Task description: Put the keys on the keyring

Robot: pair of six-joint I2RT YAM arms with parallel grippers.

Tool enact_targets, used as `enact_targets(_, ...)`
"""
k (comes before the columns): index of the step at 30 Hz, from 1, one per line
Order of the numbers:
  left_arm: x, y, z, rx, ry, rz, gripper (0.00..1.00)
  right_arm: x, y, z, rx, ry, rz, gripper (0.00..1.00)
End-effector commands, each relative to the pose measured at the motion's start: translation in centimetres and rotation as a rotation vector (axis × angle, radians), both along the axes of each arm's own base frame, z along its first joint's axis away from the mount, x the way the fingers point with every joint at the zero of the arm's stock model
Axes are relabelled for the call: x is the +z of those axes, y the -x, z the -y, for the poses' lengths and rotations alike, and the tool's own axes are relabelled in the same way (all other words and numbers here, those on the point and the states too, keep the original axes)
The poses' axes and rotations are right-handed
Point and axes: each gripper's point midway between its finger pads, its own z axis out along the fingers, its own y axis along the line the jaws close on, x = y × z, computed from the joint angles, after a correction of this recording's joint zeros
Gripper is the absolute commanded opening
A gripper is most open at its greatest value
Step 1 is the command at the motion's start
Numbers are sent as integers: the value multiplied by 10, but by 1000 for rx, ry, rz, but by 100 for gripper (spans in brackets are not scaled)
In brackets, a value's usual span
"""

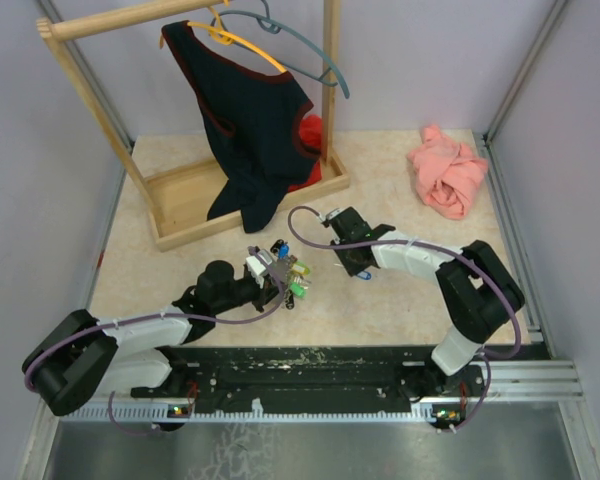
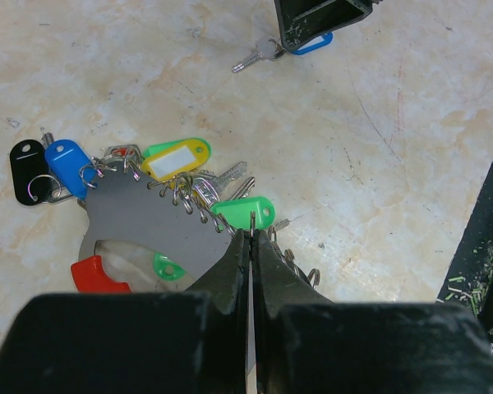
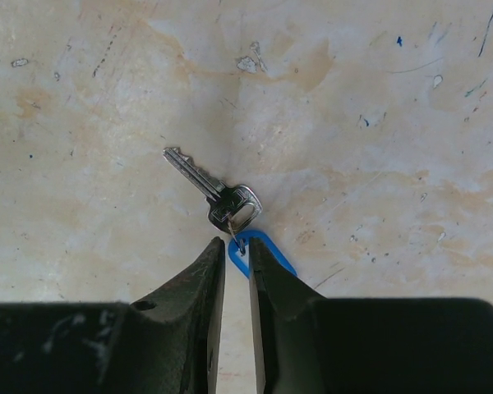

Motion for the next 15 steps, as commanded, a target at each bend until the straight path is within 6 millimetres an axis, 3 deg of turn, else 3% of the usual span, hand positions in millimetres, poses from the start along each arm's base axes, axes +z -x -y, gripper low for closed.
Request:
enact_targets(1, 11, -1, 3, -13, 36, 35, 1, -3, -4, 2, -23, 6, 19, 18)
enact_targets(8, 12, -1, 3, -14, 37, 35, 1, 0, -4, 7, -34, 30, 24, 4)
enact_targets(10, 12, -1, 3, -12, 36, 36, 1, 7, -3, 9, -37, 34, 25, 0)
enact_targets(15, 12, -1, 2, -13, 38, 37, 1, 32, 3, 22, -71, 92, 9, 0)
